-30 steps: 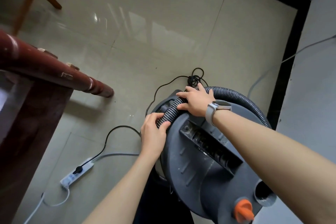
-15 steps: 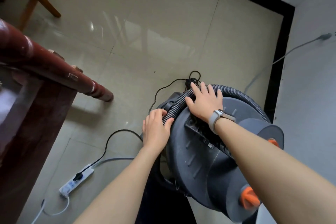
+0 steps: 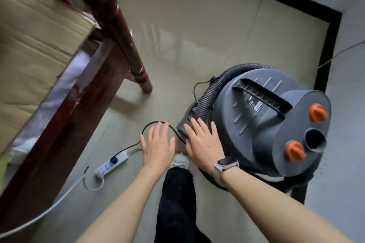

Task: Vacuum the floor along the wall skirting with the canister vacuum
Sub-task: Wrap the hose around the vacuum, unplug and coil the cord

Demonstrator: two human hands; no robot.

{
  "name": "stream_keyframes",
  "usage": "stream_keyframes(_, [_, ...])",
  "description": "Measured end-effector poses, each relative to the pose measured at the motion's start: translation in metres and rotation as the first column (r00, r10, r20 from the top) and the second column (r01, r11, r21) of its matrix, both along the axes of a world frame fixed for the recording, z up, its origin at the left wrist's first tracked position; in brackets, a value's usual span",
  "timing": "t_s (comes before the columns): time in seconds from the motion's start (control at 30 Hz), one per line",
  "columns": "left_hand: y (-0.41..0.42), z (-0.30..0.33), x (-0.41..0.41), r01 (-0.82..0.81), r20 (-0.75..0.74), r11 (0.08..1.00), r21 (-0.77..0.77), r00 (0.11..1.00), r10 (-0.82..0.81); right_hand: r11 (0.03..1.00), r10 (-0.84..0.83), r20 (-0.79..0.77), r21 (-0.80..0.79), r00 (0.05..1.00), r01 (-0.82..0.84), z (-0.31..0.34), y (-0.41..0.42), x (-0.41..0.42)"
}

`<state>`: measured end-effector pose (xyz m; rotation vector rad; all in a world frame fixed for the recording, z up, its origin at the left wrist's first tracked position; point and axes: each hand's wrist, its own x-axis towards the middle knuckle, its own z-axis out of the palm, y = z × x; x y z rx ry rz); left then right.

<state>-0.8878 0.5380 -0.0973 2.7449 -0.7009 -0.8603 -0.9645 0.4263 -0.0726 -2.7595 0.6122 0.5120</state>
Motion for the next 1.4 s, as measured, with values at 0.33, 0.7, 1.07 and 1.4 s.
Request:
stream_keyframes(0.33, [0.198,-0.098,-0.053,-0.224,-0.128,0.97,0.092,0.964,0.235,0.942,0.204,-0.121,0.296,0.971,-0.161,-0.121,0.159,-0.049])
stream_keyframes(0.7, [0.315,-0.379,0.024,-0.274,0.033,0.961,0.048,0.962,0.272,0.847,0.528,0.117,0.001,0.841,-0.531,-0.392,0.275,0.101])
stream_keyframes(1.07, [0.315,-0.489,0.048,-0.101,0.284,0.995,0.004,0.954,0.096,0.842,0.471,0.078,0.257,0.879,-0.474,-0.448,0.253,0.112])
stream_keyframes(1.4, [0.306,-0.493,0.039,-0.112,0.13,0.99,0.083,0.986,0.1,0.795,0.606,-0.014,-0.019,0.795,-0.606,-0.447,0.248,0.096])
